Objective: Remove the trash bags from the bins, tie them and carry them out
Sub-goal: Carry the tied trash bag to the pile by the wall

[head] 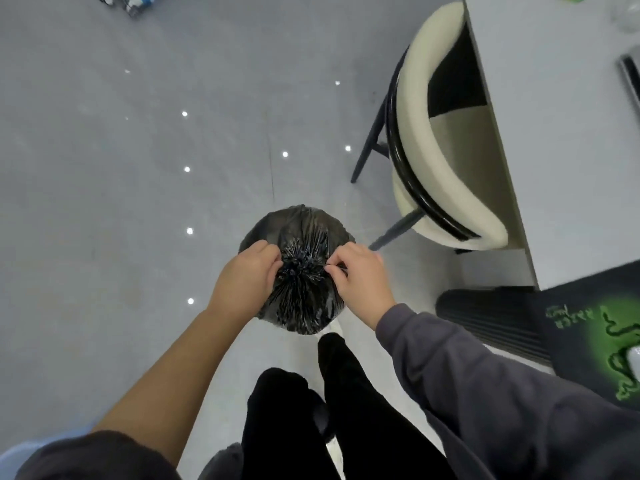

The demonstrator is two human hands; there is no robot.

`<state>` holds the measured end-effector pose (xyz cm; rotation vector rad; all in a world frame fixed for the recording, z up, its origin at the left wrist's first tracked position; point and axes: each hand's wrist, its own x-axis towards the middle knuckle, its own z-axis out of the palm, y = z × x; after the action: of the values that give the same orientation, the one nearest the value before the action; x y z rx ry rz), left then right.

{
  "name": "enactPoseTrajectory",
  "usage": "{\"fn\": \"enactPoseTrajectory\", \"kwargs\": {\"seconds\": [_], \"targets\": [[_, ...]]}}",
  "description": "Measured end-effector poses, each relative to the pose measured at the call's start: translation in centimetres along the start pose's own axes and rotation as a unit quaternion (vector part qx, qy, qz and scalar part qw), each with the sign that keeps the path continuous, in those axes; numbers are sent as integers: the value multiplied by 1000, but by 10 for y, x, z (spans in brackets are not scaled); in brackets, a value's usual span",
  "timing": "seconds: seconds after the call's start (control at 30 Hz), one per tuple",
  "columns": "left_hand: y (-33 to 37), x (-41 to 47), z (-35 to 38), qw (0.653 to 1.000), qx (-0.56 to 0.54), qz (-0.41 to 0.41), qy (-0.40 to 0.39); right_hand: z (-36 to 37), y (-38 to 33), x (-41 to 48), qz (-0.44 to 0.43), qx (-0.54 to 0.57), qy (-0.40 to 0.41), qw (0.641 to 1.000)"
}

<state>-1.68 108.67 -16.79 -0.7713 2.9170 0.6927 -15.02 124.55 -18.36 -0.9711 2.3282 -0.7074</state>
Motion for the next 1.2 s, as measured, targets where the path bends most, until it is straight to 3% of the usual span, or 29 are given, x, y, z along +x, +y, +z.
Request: {"fn": "enactPoseTrajectory", "kwargs": {"seconds": [0.23,0.53,0.73,1.0,1.2], "targets": [[-63,147,-73,999,-13,27,29,-36,-60,158,-5,-13,42,999],[-120,357,-143,995,11,101,5,-75,-96,353,52,5,127,991],[-132,513,-168,991,14,135,8,-122,-81,495,48,1,159,986],[-118,715,-205,990,14,139,0,-212,-55,676,27,17,120,992],[-104,871,-232,981,27,194,-3,-284,-37,807,41,0,120,992]]}}
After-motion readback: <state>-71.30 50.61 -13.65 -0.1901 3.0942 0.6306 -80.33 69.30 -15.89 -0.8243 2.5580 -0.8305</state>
